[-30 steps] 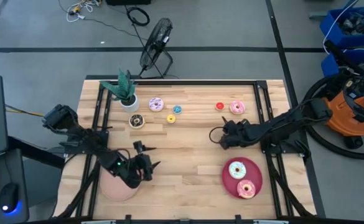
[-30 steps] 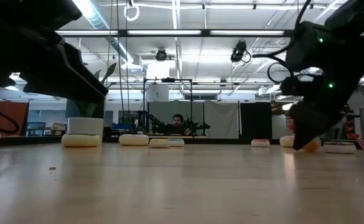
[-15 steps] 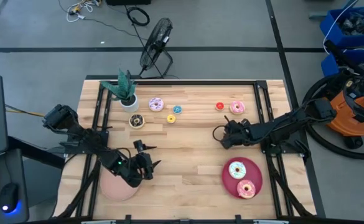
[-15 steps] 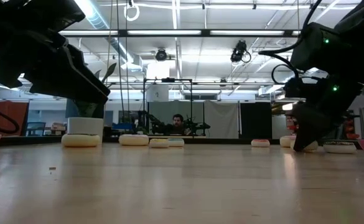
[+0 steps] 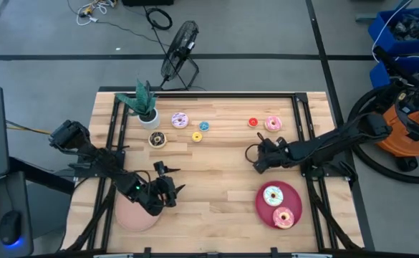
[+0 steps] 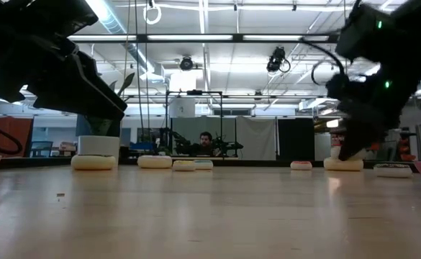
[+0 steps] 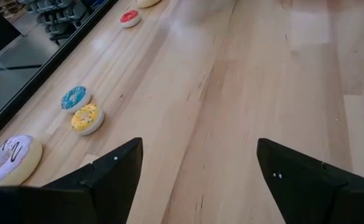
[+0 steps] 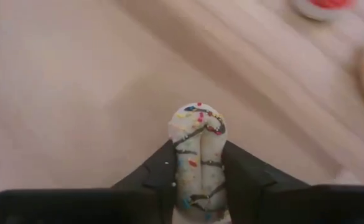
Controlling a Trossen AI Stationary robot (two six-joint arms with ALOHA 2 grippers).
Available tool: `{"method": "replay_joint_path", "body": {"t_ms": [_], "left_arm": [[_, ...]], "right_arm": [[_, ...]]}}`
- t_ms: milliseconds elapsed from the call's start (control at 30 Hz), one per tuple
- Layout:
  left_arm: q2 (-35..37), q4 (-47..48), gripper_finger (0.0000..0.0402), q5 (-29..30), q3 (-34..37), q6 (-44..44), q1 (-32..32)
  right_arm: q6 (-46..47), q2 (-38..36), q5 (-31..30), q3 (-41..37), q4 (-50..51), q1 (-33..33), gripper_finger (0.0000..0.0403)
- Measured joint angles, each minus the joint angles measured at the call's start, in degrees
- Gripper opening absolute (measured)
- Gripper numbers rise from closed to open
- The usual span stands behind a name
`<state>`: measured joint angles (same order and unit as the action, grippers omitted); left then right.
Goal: Pick & Place donuts
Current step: Put the small white donut on the light pink plate
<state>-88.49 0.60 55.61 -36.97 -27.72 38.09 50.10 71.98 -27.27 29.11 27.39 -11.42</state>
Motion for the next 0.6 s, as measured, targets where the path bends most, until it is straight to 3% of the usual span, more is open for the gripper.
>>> {"method": "replay_joint_path", "body": {"t_ms": [267, 600], "left_arm": [[0.0, 0.2, 0.0323, 0.0, 0.0, 0.5, 0.0], [0.0, 0.2, 0.0323, 0.0, 0.0, 0.5, 0.4]], "right_arm": [[9.1, -0.7, 6.9, 15.1, 11.6, -17.6, 0.007], [48.8, 2.2, 11.0, 19.6, 27.0, -43.2, 0.0059]]}}
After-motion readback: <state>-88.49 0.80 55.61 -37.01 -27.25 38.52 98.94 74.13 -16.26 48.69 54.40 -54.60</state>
